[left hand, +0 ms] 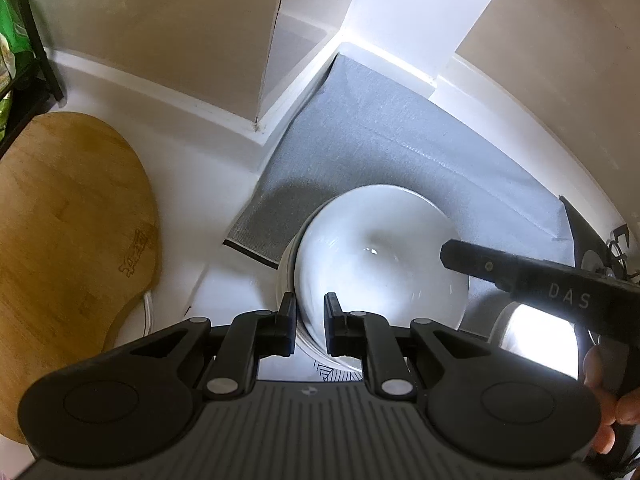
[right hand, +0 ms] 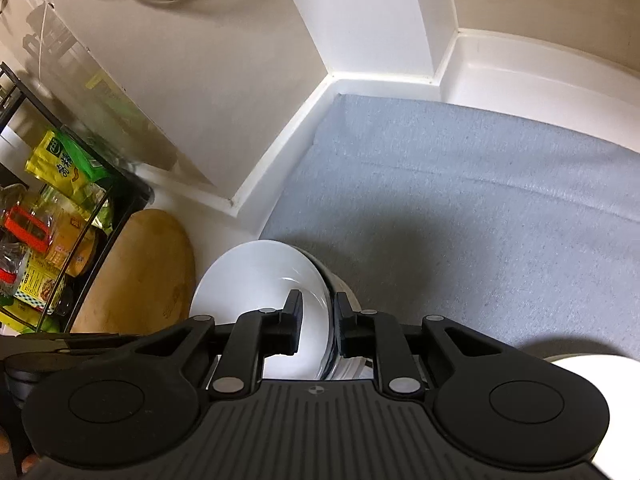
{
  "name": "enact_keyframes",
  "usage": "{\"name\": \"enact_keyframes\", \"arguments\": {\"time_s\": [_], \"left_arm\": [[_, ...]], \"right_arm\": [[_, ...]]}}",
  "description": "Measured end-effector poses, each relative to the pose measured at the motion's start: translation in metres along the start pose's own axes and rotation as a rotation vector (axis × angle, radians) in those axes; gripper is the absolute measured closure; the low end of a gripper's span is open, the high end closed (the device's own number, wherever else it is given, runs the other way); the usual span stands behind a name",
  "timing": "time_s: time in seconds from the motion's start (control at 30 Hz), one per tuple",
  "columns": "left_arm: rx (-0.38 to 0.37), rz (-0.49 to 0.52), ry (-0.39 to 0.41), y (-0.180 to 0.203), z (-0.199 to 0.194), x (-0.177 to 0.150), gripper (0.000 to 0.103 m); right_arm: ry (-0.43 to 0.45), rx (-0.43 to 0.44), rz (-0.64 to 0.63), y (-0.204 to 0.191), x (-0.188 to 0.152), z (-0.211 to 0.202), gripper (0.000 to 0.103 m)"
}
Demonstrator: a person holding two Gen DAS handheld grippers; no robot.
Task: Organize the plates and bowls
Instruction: 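Open both grippers and release the patterned bowl on the stack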
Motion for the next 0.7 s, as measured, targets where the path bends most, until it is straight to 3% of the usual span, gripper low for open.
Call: {"name": "enact_keyframes", "arguments": {"time_s": [0.13,0.23,0.37,0.47,0.53,0.7], "left_arm": [[0.002,0.002,0.028,-0.001,-0.005,0.004,0.084],[0.003,0.002,0.045,-0.003,-0.008,0.007,0.059],[0.005,-0.002,0.066,-0.007,-0.010,0.010,0.035],[0.005,-0.008,0.072,-0.009,-0.011,0.011,0.030],[0.004,-0.017,0.070,-0.010,-0.011,0.011,0.028],[0.014,-0.024,0.070,-0.013,-0.009,0.011,0.020]], "right_arm": [[0.005,0.001,0.004,0.002,0.000,0.000,0.083],[0.029,-0.020,-0.009,0.005,0.001,-0.004,0.083],[0.040,-0.021,-0.007,0.012,0.004,-0.005,0.083],[0.043,-0.007,0.005,0.014,0.006,-0.001,0.081],[0.041,-0.011,0.014,0.016,0.007,0.002,0.073],[0.035,-0.013,0.021,0.016,0.009,0.001,0.073]]}}
Point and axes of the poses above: each gripper's, at about its wrist camera, not at the fingertips, and z roughly the way its jaws point, y to its right, x to its top, the point moved 8 cm from there along z, roughly the way its jaws point, and after that the axes turned 11 degrees about y, right-handed, at the moved point
